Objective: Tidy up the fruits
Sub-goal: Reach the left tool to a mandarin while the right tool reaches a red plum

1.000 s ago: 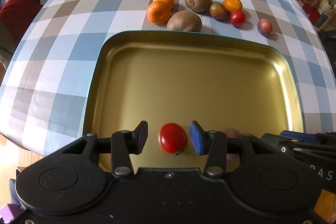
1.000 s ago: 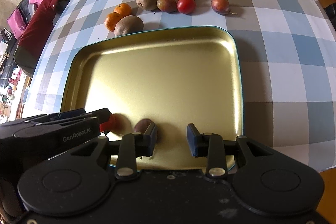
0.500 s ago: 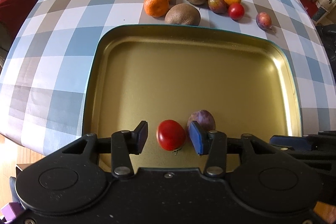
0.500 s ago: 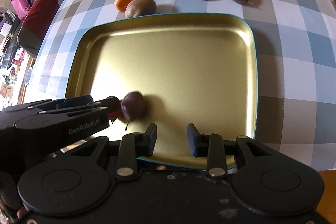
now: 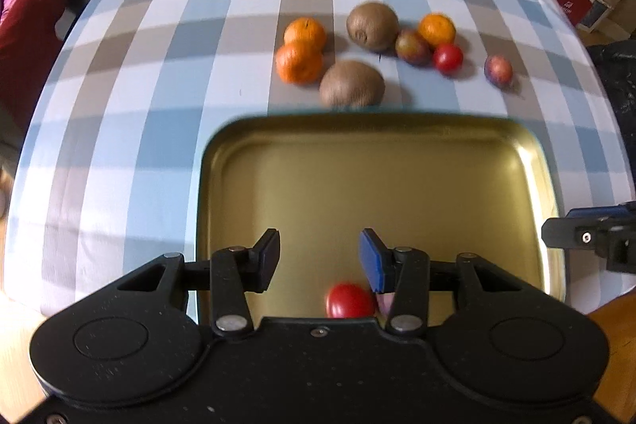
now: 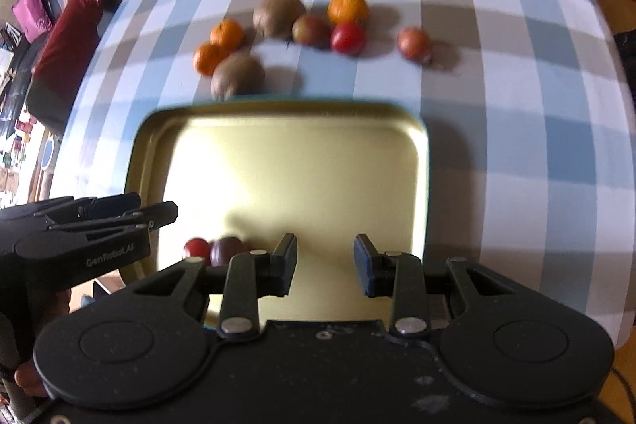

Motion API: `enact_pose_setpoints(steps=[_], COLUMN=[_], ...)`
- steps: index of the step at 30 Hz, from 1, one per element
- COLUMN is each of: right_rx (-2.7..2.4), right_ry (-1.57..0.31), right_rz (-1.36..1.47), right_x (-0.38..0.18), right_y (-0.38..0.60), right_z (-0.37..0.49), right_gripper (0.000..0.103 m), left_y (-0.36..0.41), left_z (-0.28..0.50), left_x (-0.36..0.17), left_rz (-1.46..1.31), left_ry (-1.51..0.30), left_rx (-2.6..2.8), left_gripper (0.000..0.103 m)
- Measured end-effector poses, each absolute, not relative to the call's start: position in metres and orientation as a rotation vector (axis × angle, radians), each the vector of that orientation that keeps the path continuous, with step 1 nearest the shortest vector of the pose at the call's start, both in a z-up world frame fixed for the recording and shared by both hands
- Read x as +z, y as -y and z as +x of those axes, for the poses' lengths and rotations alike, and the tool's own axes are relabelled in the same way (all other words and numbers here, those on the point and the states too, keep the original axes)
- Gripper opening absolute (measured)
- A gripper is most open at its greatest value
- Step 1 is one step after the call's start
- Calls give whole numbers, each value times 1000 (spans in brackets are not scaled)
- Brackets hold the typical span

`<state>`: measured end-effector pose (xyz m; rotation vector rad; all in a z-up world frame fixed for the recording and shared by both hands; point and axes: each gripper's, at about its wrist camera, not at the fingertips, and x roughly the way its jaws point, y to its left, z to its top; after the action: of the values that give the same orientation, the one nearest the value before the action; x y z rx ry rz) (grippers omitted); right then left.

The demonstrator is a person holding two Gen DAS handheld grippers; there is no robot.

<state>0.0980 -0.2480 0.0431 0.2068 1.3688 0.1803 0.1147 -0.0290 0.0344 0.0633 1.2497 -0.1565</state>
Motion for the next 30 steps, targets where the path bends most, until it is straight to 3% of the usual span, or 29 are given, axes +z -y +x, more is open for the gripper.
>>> enact_pose_setpoints(steps=[12,27,30], right_rx=[76,-83,-91], right_ry=[-1266,-1257,-1265], right_rz=[287,303,295], right_x=[62,25,16], right_y=[274,289,288], right_z=[167,239,247], right_gripper=[35,35,35], left_y=[22,19,22], left_z=[185,258,261], left_x=[45,8,4], left_rz=[57,-14,-20], left_ry=[-1168,-1219,-1223], left_rx=[-98,-60,-84], left_gripper=[54,54,60])
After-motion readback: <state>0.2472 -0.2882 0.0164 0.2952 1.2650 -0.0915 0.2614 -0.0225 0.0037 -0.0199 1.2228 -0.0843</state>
